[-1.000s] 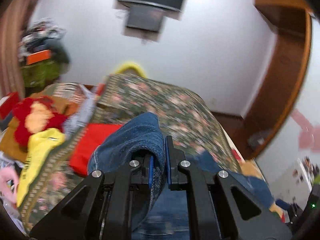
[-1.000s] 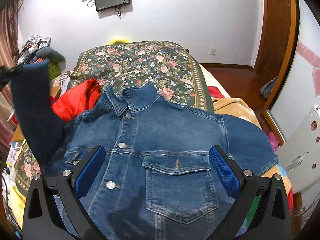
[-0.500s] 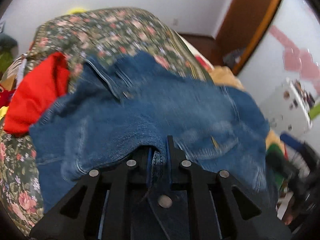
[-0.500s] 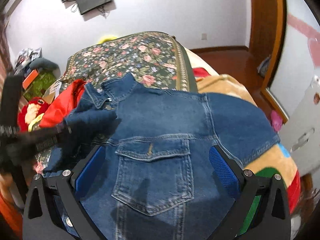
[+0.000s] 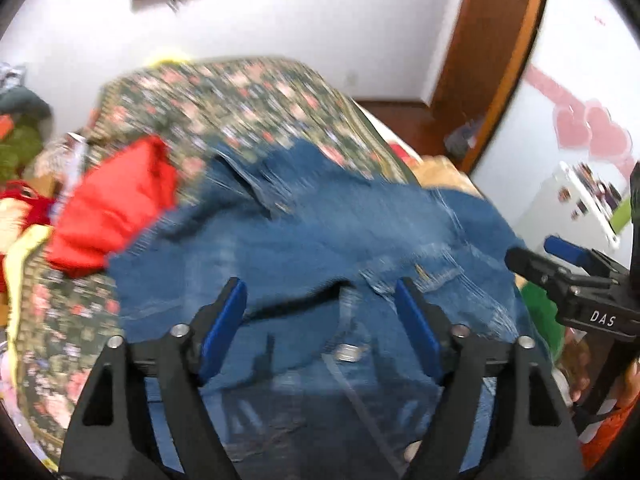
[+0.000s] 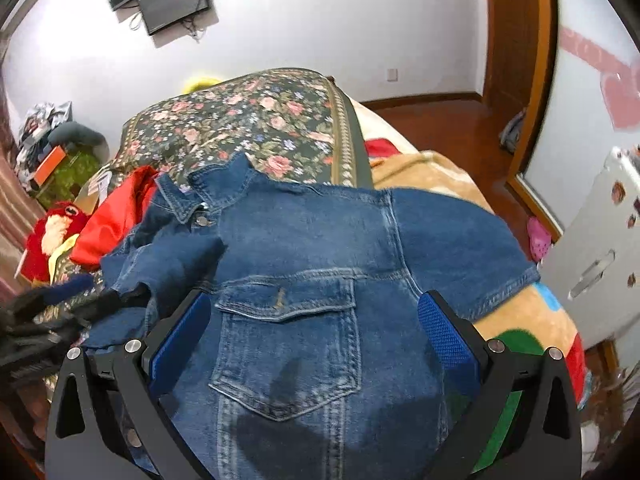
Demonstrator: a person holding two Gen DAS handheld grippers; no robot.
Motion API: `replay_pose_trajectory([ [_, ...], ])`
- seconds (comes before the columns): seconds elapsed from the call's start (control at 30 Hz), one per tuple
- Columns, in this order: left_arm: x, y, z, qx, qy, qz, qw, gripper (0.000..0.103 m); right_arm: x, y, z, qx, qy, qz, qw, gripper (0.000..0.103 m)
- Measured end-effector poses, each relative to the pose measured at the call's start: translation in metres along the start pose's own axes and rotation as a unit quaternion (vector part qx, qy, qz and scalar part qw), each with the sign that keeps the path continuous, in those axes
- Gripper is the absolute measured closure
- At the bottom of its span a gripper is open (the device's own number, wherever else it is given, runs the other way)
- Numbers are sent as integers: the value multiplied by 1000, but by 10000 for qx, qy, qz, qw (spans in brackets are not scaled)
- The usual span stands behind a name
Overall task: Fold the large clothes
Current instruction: 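Fold the grasped sleeve across the jacket front with the left tool and release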
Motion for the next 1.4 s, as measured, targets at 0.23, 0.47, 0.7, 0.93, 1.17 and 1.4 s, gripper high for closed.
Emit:
replay_pose_trajectory([
  [0.23,-7,61,-72,878,336,653,9934,13,16,14,-56,169,680,329,9970,0],
  [0.47,-53,76,-138,1274,1056,521,9848,13,3,2,-144,413,2093,387,9762,0],
  [0.7,-114,78,-184,1452,1806,247,9725,13,-28,-47,-206,538,3226,-230,9447,0],
  [0.93,-157,80,-215,1504,2443,88,9579,13,-40,-96,-226,209,3833,-654,9211,2],
  [1.17,-172,74,-227,1547,2739,-75,9492,13,-33,-108,-231,493,3629,-777,9273,40],
  [1.4,-159,67,-216,1464,2577,-111,9550,13,-12,-90,-225,960,3054,-527,9459,84],
])
Point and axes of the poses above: each gripper's, at about its wrist camera, not at the fingertips, and y roughly against the way its jaws point, z to its right, x to its top, the point moved 7 cm from there along -y, roughly the way its jaws point, and after that the axes turned 10 degrees about -x, right-handed, at the moved point
